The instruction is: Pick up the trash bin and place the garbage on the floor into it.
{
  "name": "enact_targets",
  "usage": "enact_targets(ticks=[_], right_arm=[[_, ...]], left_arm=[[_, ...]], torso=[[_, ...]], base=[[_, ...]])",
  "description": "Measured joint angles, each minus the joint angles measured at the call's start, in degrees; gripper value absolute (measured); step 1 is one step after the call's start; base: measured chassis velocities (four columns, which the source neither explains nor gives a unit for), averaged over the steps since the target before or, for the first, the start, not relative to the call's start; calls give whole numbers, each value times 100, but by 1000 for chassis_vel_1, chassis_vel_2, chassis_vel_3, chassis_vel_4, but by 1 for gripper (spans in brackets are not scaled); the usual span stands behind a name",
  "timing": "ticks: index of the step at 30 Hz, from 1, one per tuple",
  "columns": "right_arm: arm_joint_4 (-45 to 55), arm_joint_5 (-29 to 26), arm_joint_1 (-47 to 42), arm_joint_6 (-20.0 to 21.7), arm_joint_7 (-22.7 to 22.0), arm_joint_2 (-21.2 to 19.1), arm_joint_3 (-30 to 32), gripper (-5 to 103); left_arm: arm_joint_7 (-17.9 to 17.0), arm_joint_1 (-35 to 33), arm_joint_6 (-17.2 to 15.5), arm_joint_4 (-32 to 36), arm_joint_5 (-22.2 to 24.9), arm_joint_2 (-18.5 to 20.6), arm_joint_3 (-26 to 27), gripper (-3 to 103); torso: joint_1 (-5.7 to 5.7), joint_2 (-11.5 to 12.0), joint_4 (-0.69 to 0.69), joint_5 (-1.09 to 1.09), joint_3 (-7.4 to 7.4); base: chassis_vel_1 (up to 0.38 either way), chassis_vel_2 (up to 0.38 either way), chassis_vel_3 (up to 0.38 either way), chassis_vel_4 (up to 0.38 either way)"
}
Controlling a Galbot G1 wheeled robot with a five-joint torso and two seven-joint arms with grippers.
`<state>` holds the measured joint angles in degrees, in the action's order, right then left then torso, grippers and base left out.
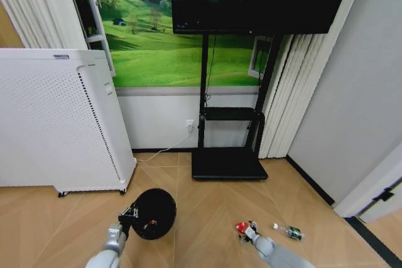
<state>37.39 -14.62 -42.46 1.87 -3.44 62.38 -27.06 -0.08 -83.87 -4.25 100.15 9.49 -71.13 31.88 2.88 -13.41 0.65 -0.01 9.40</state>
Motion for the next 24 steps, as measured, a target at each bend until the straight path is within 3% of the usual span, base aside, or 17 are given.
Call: enact_targets(ticks=[4,7,9,10,15,18,19,21,24], right_arm=[[-42,47,-2,-112,52,63,28,86],[-43,48,-2,-114,54,65,28,86],[-46,53,-7,-115,62,66,35,70],[-46,53,-7,-115,62,66,35,70],[-35,53,-13,-95,75,-10,39,48],[-41,60,-13,-91,85,-34,42,42],[-56,72,-13,-91,90,-39,61,32],[-61,77,-16,-92,94,-40,73,32],[-64,86,-55,-123,97,-33,117,20]], left_arm=[[0,-14,1,4,2,9,1,6],[0,-17,1,7,4,10,3,6],[1,-31,12,11,12,19,23,6],[1,-31,12,11,12,19,23,6],[2,-42,20,19,19,25,45,6],[3,-41,21,20,23,25,45,6],[4,-37,22,20,25,25,45,6],[4,-33,24,20,27,24,45,6],[3,-30,36,15,31,12,45,6]], torso=[[0,-2,-1,0,0],[0,-2,-1,0,0],[0,-2,-1,1,0],[0,-2,-1,1,0],[0,-2,-1,1,0],[0,-2,0,1,0],[0,-2,0,1,0],[0,-2,0,1,0],[0,-1,0,1,0]], base=[[0,0,0,0],[0,0,0,0],[0,0,0,0],[0,0,0,0],[0,0,0,0],[0,0,0,0],[0,0,0,0],[0,0,0,0],[0,0,0,0]])
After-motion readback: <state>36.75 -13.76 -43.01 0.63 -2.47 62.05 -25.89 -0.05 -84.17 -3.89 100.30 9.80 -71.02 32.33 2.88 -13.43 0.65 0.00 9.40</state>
